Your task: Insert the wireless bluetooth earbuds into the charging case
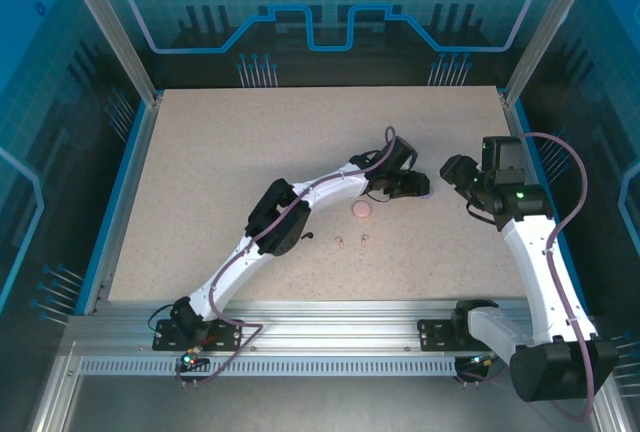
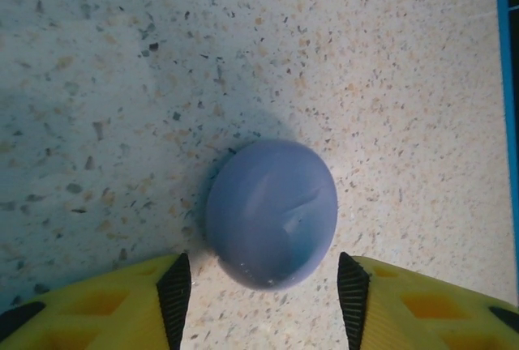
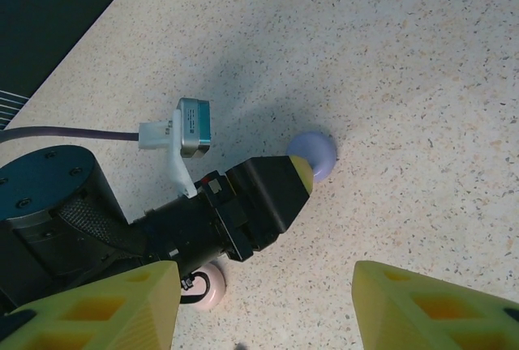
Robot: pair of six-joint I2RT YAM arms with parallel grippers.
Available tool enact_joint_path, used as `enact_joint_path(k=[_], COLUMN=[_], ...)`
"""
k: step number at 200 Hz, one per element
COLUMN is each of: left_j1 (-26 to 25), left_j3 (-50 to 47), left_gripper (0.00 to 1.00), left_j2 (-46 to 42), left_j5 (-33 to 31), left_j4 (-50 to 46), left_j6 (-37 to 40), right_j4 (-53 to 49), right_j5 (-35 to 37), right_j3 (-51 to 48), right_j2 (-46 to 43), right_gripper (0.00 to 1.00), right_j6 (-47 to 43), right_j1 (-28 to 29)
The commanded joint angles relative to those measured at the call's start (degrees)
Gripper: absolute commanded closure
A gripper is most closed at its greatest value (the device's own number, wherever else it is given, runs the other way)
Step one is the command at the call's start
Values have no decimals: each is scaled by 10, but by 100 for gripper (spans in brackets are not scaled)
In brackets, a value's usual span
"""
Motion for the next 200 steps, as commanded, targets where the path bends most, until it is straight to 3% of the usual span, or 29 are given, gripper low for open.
enact_joint_path(k=[1,50,64,81,88,148,200], left_j1=[5,14,17,21,22,37,79], left_j3=[8,-117,-174,-236,-260,-454,-635], left_gripper=[43,28,15,12,3,1,1], left_j2=[-51,-229,-295,-365,-392,-554,-661], left_j5=[-47,-151,-177,-204,-217,-300,-283], left_j4=[-76,-55,-31,-8,2,105,239], left_j6=[52,139,162,183,190,225,193], right_j4=[-15,-20,-18,-15,-14,3,24], right_j5=[-7,-3,-5,-6,-5,25,25], right_j3=[15,4,-5,-14,-15,-1,71], right_j2=[-18,-34,-34,-27,-21,73,221], right_gripper=[41,33,32,31,30,25,19], right_j6=[1,1,-2,-8,-10,-44,-125], right_j1=[-9,-8,-3,8,15,112,190])
